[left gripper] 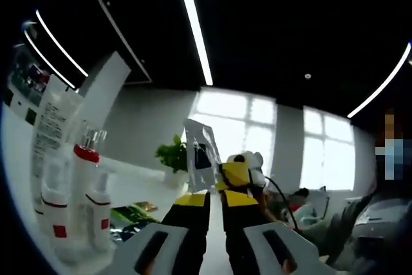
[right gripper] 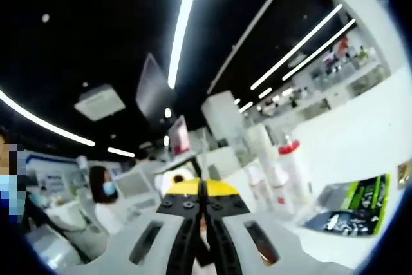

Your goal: Arrange the skincare products in the storage area until every visible bottle or jar stands upright without overlapping.

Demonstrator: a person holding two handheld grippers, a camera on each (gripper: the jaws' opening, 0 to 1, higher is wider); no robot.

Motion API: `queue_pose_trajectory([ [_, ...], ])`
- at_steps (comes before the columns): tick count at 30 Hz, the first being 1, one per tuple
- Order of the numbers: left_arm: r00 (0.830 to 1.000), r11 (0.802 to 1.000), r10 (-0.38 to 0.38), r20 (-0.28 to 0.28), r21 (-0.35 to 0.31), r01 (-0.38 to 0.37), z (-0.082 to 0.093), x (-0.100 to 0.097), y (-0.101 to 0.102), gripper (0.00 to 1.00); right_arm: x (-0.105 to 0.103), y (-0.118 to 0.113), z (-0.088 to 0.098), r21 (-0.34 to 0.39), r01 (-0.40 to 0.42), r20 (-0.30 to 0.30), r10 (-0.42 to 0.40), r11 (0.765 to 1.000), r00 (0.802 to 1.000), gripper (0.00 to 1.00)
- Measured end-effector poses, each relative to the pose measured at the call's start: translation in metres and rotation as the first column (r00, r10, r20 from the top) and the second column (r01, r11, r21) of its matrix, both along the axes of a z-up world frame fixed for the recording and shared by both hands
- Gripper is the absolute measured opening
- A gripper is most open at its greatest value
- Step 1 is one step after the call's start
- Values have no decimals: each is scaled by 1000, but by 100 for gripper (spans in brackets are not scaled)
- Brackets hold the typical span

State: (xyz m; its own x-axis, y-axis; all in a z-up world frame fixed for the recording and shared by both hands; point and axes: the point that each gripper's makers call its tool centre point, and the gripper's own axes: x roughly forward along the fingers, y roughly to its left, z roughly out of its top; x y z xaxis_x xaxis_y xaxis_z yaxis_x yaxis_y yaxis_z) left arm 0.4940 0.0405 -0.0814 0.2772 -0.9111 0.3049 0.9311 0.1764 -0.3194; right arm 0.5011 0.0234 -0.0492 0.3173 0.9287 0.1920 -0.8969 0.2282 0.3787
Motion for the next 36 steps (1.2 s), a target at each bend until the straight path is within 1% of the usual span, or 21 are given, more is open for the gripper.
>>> queue_pose_trajectory([
  [1, 1000, 1000, -1, -8, -10, 1, 1, 1, 1, 13, 0, 0, 1, 6, -3, -2, 3, 1000, 1000, 0],
  [3, 1000, 999, -3, -25, -33, 3, 2, 2, 1, 23, -2, 0, 1, 15, -9, -6, 9, 1000, 1000, 0],
  [5, 999, 998, -6, -36, -57, 4, 6, 4, 3, 30, -2, 1, -1, 7, -11, -14, 11, 1000, 1000, 0],
  [8, 999, 997, 0, -44, -81, -3, 10, 6, 7, 34, -1, 3, -4, -5, -17, -24, 16, 1000, 1000, 0],
  [9, 999, 996, 14, -41, -84, -17, 11, 6, 8, 33, -2, 4, -6, -19, -14, -25, 14, 1000, 1000, 0],
  [10, 999, 996, 31, -39, -86, -34, 11, 7, 9, 30, -1, 5, -8, -31, -8, -23, 7, 999, 1000, 0],
  [11, 999, 995, 35, -39, -87, -38, 11, 7, 11, 20, -1, 6, -10, -42, -2, -21, 1, 999, 1000, 0],
  [12, 998, 995, 39, -47, -90, -43, 10, 8, 14, 14, 0, 6, -12, -49, 3, -19, -4, 999, 1000, 0],
  [14, 992, 993, 53, -113, -99, -64, 9, 15, 19, 7, 0, 7, -12, -55, 7, -14, -7, 998, 1000, 0],
  [15, 986, 993, 59, -155, -91, -73, 7, 18, 20, 6, 1, 7, -14, -77, 18, -4, -18, 997, 1000, 0],
  [16, 983, 993, 55, -177, -91, -72, 6, 17, 20, 5, 4, 6, -17, -108, 54, 31, -51, 993, 998, 0],
  [18, 979, 993, 76, -192, -73, -91, 2, 19, 19, 2, 6, 8, -20, -138, 92, 86, -80, 986, 993, 0],
  [19, 974, 991, 126, -191, -24, -133, -4, 22, 18, 1, 7, 9, -22, -158, 112, 113, -95, 981, 989, 0],
  [20, 969, 987, 162, -185, 6, -163, -7, 24, 18, 1, 11, 9, -26, -192, 149, 150, -121, 970, 981, 0],
  [21, 965, 981, 193, -176, 27, -191, -9, 26, 19, 1, 16, 8, -29, -210, 186, 182, -148, 960, 972, 0],
  [22, 962, 977, 214, -167, 42, -210, -9, 27, 20, 0, 21, 7, -31, -219, 217, 202, -174, 951, 964, 1],
  [23, 960, 974, 225, -164, 49, -220, -9, 27, 20, 0, 24, 7, -34, -230, 231, 216, -182, 945, 959, 1],
  [26, 957, 970, 240, -165, 68, -232, -11, 29, 23, 0, 28, 9, -38, -240, 227, 202, -180, 944, 963, 3],
  [32, 959, 976, 219, -179, 47, -214, -8, 30, 25, 0, 30, 6, -36, -231, 231, 191, -188, 945, 963, 4],
  [34, 959, 974, 226, -171, 48, -221, -9, 30, 24, 0, 29, 5, -36, -232, 227, 167, -192, 946, 967, 2],
  [36, 960, 973, 232, -153, 47, -228, -10, 32, 23, 1, 29, 4, -35, -237, 229, 160, -194, 944, 968, 2],
])
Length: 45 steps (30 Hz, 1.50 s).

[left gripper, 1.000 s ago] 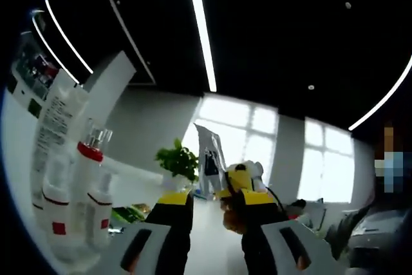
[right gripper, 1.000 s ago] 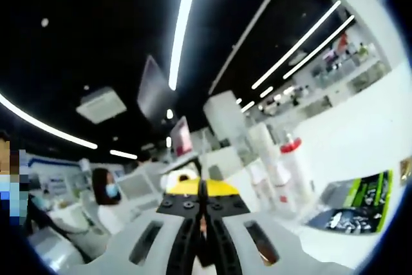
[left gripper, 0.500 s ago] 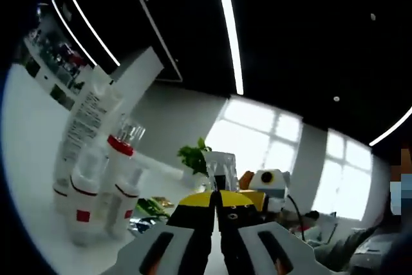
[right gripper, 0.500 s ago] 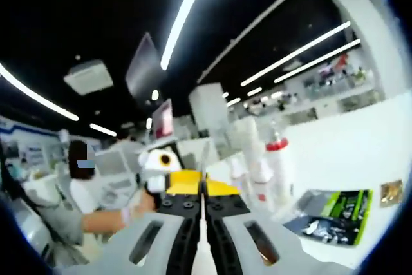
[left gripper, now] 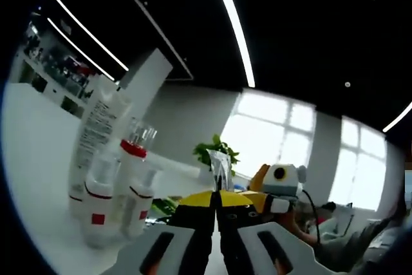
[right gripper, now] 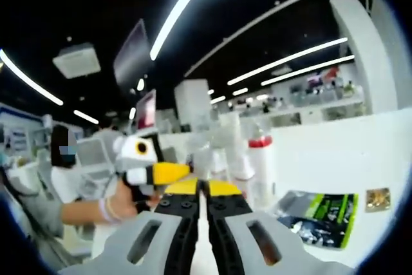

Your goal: Arrange the skincare products in the storage area until every visible bottle or jar stands upright without overlapping.

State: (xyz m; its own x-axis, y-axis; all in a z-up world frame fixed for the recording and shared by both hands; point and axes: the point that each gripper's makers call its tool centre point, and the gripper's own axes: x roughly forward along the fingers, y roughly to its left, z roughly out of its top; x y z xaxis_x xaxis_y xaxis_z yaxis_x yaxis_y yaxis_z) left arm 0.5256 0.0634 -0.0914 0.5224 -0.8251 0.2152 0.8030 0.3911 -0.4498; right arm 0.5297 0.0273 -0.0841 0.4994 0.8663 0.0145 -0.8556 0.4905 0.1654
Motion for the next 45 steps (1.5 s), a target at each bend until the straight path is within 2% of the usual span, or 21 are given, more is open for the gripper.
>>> queue_pose_trajectory([
  [1, 1000, 1000, 1, 28, 3, -1, 0, 0, -1, 2, 0, -2, 1, -4, 5, 1, -5, 1000, 1000, 1],
  [3, 999, 1000, 20, 46, 22, -21, -2, 2, -1, 5, -2, -5, 5, 8, -6, -14, 6, 1000, 1000, 0],
  [5, 993, 996, 54, 101, 62, -61, -5, 7, 0, 12, -4, -10, 12, 14, -14, -31, 14, 1000, 999, 0],
  [8, 992, 995, 66, 107, 64, -74, -5, 9, 0, 21, -3, -25, 27, 45, 7, -37, -5, 999, 999, 0],
  [10, 990, 994, 73, 120, 73, -82, -3, 10, 1, 22, 1, -42, 32, 62, 28, -71, -24, 998, 997, 0],
  [15, 971, 980, 121, 204, 128, -149, 1, 9, 3, 21, 22, -87, 9, 27, 99, -211, -91, 995, 973, 0],
  [18, 967, 978, 120, 225, 143, -154, 2, 8, 2, 21, 39, -122, -12, -6, 168, -307, -161, 986, 938, 0],
  [20, 966, 976, 114, 232, 157, -153, 1, 7, 0, 20, 49, -140, -20, 17, 200, -354, -182, 980, 918, 0],
  [21, 966, 975, 112, 233, 164, -152, 0, 7, -1, 20, 56, -154, -29, 10, 245, -401, -220, 970, 889, 0],
  [24, 964, 969, 109, 241, 192, -157, -4, 7, -2, 19, 67, -175, -49, -20, 281, -475, -257, 960, 842, 0],
  [28, 965, 971, 100, 242, 188, -148, -3, 5, -3, 19, 63, -180, -77, -63, 249, -600, -236, 967, 765, 0],
  [32, 964, 972, 102, 244, 183, -149, -1, 4, -2, 19, 62, -186, -95, -128, 247, -628, -271, 961, 729, 0],
  [33, 965, 972, 102, 242, 182, -148, -1, 4, -2, 19, 56, -184, -100, -136, 254, -633, -281, 958, 721, 0],
  [37, 967, 972, 102, 232, 182, -146, -3, 4, -2, 19, 61, -194, -104, -171, 255, -657, -303, 952, 690, 0],
  [41, 967, 972, 104, 231, 183, -148, -3, 4, -2, 19, 66, -206, -110, -283, 234, -633, -364, 930, 683, 0],
  [43, 968, 972, 106, 229, 181, -149, -4, 4, -1, 19, 65, -206, -113, -305, 218, -641, -369, 927, 673, 0],
  [44, 968, 972, 107, 228, 180, -150, -4, 4, -1, 19, 64, -209, -117, -336, 206, -644, -384, 919, 662, 0],
  [45, 968, 972, 108, 227, 179, -151, -4, 4, -1, 19, 66, -212, -120, -369, 205, -631, -407, 906, 660, 0],
])
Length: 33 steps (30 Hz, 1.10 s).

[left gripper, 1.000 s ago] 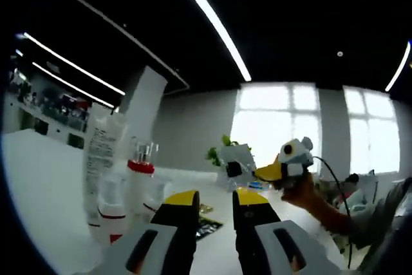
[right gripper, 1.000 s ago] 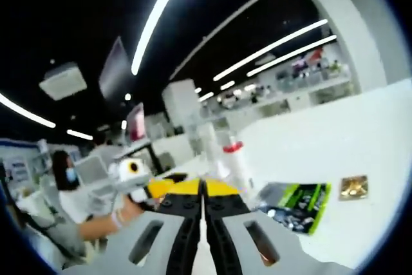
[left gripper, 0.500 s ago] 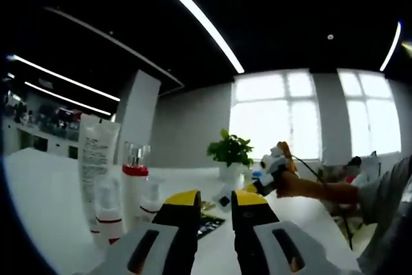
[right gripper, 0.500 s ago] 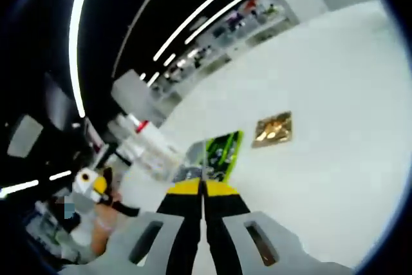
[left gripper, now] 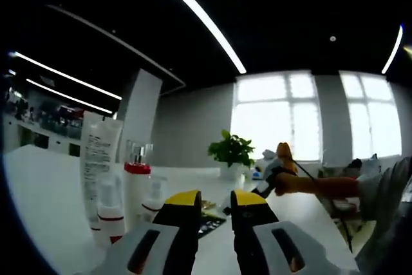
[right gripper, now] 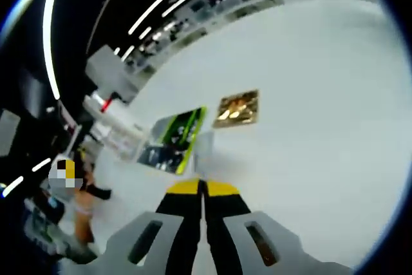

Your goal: Arrange the skincare products in the storage area until every visible bottle or jar stands upright without overlapping.

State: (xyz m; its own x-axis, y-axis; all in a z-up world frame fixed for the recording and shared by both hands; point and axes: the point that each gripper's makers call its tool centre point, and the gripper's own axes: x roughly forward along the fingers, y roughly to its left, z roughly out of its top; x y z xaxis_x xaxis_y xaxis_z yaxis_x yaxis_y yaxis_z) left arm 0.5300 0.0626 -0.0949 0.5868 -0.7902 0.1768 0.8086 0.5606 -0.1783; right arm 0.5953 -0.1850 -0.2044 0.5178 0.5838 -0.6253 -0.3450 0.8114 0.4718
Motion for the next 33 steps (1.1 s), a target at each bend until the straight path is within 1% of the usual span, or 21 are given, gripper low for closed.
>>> queue_pose_trajectory([
  [2, 1000, 1000, 1, -3, -6, -1, 0, 0, 1, 19, 1, -7, -7, -85, -15, -6, 14, 996, 1000, 0],
  [4, 1000, 1000, -1, -4, -12, 0, 1, 0, 1, 19, -3, -4, -11, -94, -27, -12, 26, 995, 1000, 0],
  [6, 1000, 1000, 0, -6, -18, 0, 2, 0, 2, 19, -1, -5, -12, -103, -31, -15, 30, 994, 999, 0],
  [9, 1000, 1000, -3, -10, -25, 3, 2, 0, 2, 19, -1, -5, -11, -124, -40, -1, 40, 991, 999, 1],
  [12, 1000, 1000, 0, -10, -27, 0, 2, 1, 3, 19, 9, -13, -10, -190, -21, 67, 35, 981, 997, 2],
  [14, 1000, 1000, 0, -11, -30, -1, 3, 0, 4, 19, 7, -14, -9, -214, -15, 93, 36, 977, 995, 3],
  [16, 1000, 999, 1, -10, -34, -1, 3, 0, 5, 19, 12, -20, -7, -267, -47, 126, 83, 963, 989, 5],
  [18, 1000, 999, 0, -14, -40, 0, 4, 0, 5, 18, 15, -21, -4, -306, -84, 179, 144, 948, 973, 7],
  [19, 1000, 999, 0, -16, -42, -1, 3, 1, 5, 18, 18, -23, -4, -336, -89, 209, 166, 938, 964, 8],
  [20, 1000, 999, 1, -17, -42, -2, 3, 1, 5, 18, 18, -23, -3, -351, -93, 226, 181, 932, 957, 9],
  [22, 1000, 999, 2, -20, -46, -2, 3, 1, 6, 18, 16, -21, -4, -343, -96, 239, 186, 935, 953, 12],
  [24, 1000, 999, 3, -22, -51, -4, 3, 2, 7, 18, 16, -20, -2, -315, -97, 234, 176, 944, 956, 17],
  [26, 1000, 999, 5, -24, -53, -6, 3, 2, 8, 18, 5, -14, -3, -312, -105, 229, 181, 944, 956, 22],
  [27, 1000, 998, 5, -26, -57, -7, 4, 3, 9, 18, 5, -14, -2, -309, -104, 228, 180, 945, 957, 23],
  [31, 999, 997, 4, -35, -72, -7, 4, 4, 10, 18, 8, -4, 14, -252, -87, 277, 158, 964, 948, 23],
  [33, 999, 997, 6, -41, -78, -9, 4, 5, 11, 18, 15, -1, 23, -232, -46, 316, 120, 972, 941, 25],
])
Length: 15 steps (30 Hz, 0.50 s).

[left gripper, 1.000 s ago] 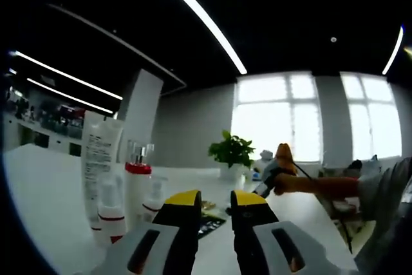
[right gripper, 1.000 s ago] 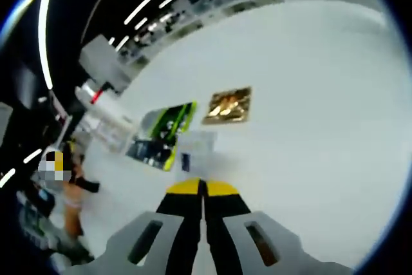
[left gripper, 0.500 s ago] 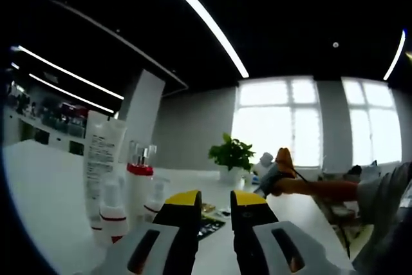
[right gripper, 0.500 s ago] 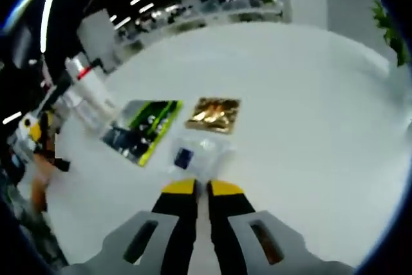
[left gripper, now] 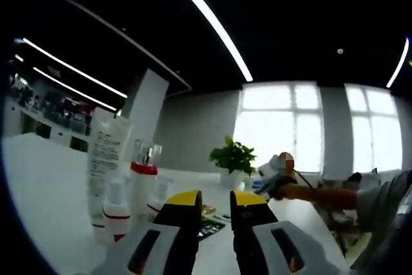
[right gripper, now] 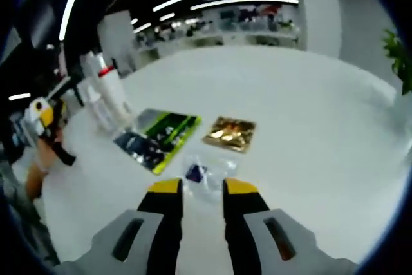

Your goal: Arrange the skincare products in the storage area until every visible bottle or jar stands upright without overlapping.

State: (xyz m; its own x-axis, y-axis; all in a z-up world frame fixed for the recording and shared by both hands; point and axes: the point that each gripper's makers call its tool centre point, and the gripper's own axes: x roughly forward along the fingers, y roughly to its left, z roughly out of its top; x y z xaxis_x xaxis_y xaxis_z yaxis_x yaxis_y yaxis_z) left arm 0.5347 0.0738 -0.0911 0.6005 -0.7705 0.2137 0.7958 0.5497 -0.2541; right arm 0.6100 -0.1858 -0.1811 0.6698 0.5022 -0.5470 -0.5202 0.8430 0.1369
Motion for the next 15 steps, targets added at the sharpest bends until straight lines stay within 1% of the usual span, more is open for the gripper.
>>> queue_pose_trajectory([
  [2, 1000, 1000, 2, -3, -6, -2, 0, 0, 1, 18, 4, 0, 2, -8, 43, 14, -43, 999, 999, 24],
  [5, 1000, 1000, 2, -8, -17, -2, 1, 1, 2, 18, 12, 3, 6, 17, 94, 41, -95, 995, 995, 21],
  [6, 1000, 1000, 2, -10, -22, -2, 1, 1, 3, 18, 16, 3, 7, 31, 99, 50, -100, 995, 994, 21],
  [7, 1000, 1000, 2, -11, -27, -2, 2, 1, 4, 18, 20, 5, 4, 34, 92, 51, -94, 995, 994, 21],
  [8, 1000, 999, 2, -15, -32, -2, 2, 2, 4, 18, 23, 6, 2, 33, 90, 42, -91, 995, 995, 22],
  [9, 1000, 999, 1, -18, -39, -2, 2, 2, 5, 18, 25, 5, -3, 26, 98, 21, -98, 995, 995, 23],
  [11, 1000, 998, -5, -30, -57, 4, 3, 3, 6, 18, 30, 6, -10, 21, 102, 11, -102, 995, 995, 24],
  [12, 999, 998, -9, -40, -68, 7, 3, 4, 6, 18, 33, 5, -12, 21, 123, 12, -123, 992, 992, 23],
  [13, 999, 997, -13, -52, -78, 9, 2, 4, 6, 18, 36, 5, -14, 24, 131, 26, -131, 991, 991, 23],
  [15, 997, 995, -22, -70, -96, 16, 1, 5, 7, 18, 40, 6, -20, 6, 139, 46, -139, 990, 989, 28],
])
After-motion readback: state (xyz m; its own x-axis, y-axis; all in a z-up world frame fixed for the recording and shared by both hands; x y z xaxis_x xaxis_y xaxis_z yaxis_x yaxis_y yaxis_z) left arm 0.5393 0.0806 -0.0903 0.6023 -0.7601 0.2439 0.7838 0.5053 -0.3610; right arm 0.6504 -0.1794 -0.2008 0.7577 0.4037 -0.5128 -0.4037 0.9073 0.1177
